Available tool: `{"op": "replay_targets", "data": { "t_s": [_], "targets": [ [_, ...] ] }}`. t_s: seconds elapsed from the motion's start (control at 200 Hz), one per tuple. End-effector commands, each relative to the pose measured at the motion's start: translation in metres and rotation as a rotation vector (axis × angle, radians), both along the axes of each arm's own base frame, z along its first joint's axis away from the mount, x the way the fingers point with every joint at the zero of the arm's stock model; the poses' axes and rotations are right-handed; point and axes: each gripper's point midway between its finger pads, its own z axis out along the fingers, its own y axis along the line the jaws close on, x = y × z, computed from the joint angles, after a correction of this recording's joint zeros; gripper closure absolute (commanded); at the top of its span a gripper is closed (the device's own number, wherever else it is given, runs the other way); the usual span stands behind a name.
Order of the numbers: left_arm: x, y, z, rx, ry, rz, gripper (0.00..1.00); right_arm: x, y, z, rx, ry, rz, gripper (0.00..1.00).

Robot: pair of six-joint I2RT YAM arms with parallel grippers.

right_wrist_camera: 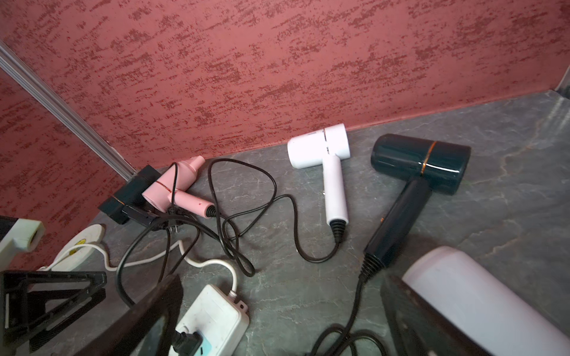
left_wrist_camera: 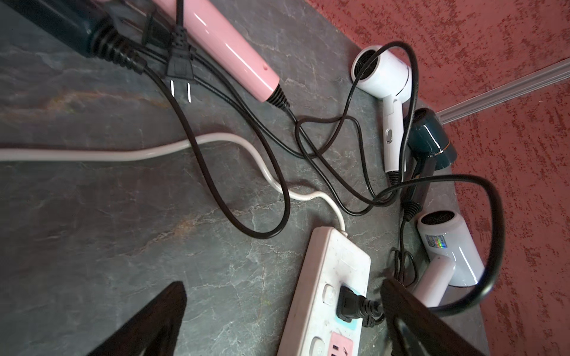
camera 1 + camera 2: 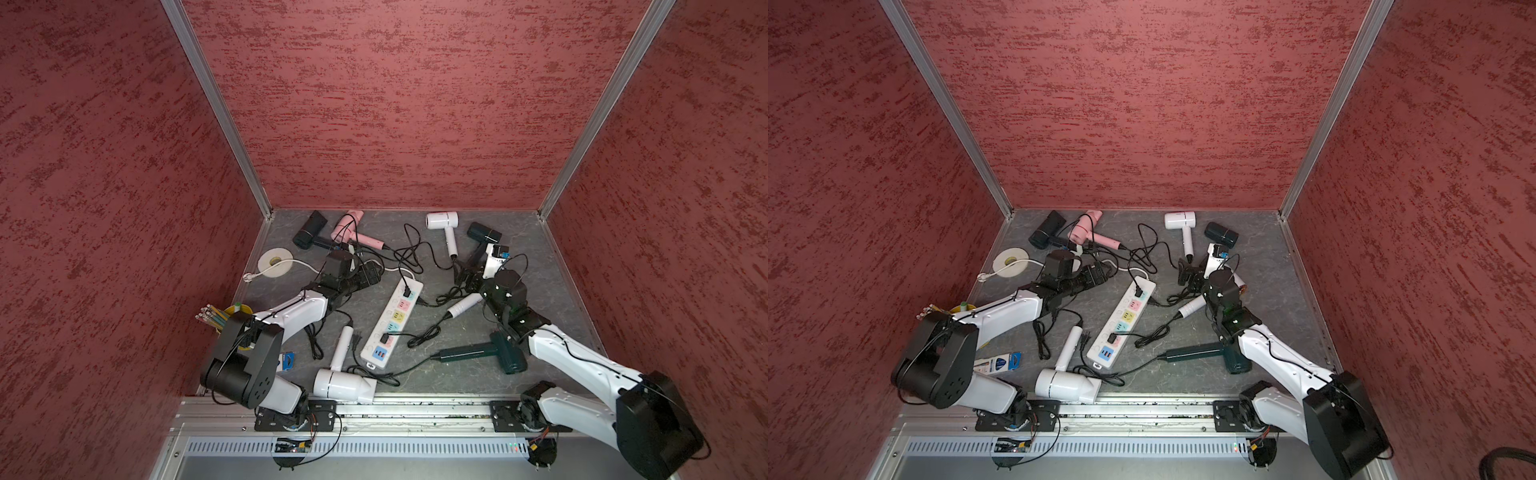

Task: Charge the blow dryers
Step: Pick up the plug from the center of the board.

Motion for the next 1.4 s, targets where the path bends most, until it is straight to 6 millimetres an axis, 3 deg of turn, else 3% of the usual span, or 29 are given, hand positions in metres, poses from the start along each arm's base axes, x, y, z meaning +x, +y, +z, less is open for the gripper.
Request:
{"op": "replay_targets", "data": {
  "t_s": [0.0, 0.205, 0.391, 0.471, 0.661, 0.897, 1.092, 1.393],
  "targets": [
    [0.002, 0.008, -0.004, -0.074, 0.064, 0.022, 0.02, 0.0, -0.008, 0.012, -0.004, -0.077, -0.033, 0.0],
    [0.004, 0.043, -0.002, -0.151, 0.083, 0.118, 0.09, 0.002, -0.01, -0.002, -0.028, -0.062, -0.039, 0.0],
    [0.001, 0.096, 0.027, -0.101, 0.024, 0.251, 0.13, -0.002, -0.004, -0.002, -0.016, -0.081, 0.001, 0.0],
    [0.003, 0.104, 0.034, -0.068, 0.019, 0.27, 0.15, -0.003, -0.004, 0.0, -0.015, -0.086, 0.002, 0.0],
    [0.022, 0.1, 0.043, -0.053, 0.078, 0.23, 0.29, -0.004, -0.001, 0.003, -0.005, -0.088, 0.019, 0.0],
    [0.061, 0.089, 0.047, 0.144, 0.139, 0.2, 0.31, -0.001, 0.004, 0.001, -0.003, -0.067, 0.04, 0.0],
    [0.1, 0.079, 0.022, 0.225, 0.263, 0.178, 0.4, 0.005, 0.007, -0.006, -0.009, -0.024, 0.037, 0.0],
    [0.149, 0.07, -0.012, 0.327, 0.318, 0.183, 0.53, 0.005, 0.007, -0.005, -0.003, -0.017, 0.036, 0.0]
  ]
}}
